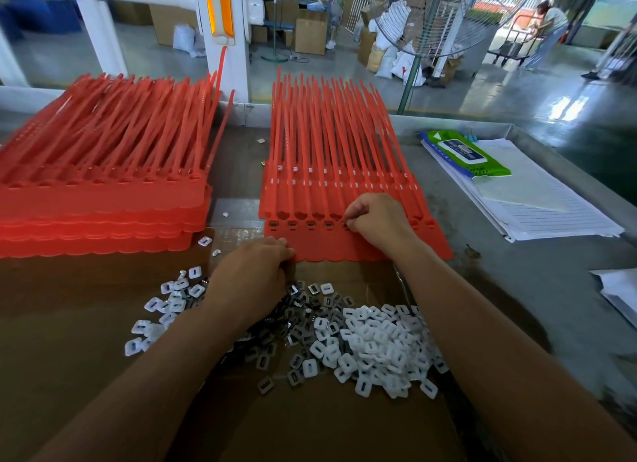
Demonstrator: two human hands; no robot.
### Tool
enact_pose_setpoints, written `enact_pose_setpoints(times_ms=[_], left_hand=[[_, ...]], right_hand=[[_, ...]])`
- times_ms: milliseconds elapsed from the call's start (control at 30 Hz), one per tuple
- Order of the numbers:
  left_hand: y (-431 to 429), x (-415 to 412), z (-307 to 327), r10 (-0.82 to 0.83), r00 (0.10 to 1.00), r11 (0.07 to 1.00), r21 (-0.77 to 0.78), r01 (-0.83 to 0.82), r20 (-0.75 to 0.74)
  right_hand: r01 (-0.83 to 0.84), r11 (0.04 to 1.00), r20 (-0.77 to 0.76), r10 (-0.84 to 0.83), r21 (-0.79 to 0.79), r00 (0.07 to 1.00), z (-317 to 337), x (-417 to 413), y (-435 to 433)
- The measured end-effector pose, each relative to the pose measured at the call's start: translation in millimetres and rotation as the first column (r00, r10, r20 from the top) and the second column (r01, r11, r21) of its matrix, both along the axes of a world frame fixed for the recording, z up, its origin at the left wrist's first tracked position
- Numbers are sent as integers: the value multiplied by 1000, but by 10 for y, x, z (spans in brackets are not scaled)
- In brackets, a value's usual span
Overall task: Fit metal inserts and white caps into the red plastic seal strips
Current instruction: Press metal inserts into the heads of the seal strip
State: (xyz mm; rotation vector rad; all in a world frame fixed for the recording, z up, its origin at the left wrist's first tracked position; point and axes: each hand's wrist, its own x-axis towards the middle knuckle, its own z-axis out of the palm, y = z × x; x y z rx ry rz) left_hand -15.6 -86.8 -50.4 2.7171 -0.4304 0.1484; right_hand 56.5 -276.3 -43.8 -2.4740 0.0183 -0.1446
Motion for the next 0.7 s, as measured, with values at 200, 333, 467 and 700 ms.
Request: enact_pose_setpoints(times_ms=[200, 333, 467, 700], left_hand=[[-3, -14, 18, -8, 1000, 1000, 5, 8, 1], [-10, -22, 27, -5, 1000, 1000, 0, 5, 0], [-8, -29, 35, -5, 1000, 1000, -1, 5, -1], [-13, -24, 37, -1, 1000, 1000, -7, 1, -13]], right_hand=[[26, 1000, -21, -26, 15, 999, 5, 38, 4], [1, 1000, -19, -1, 9, 1000, -10, 28, -19], [-32, 999, -6, 32, -6, 999, -3, -10, -46], [-147, 988, -15, 148, 43, 989, 174, -251, -91]])
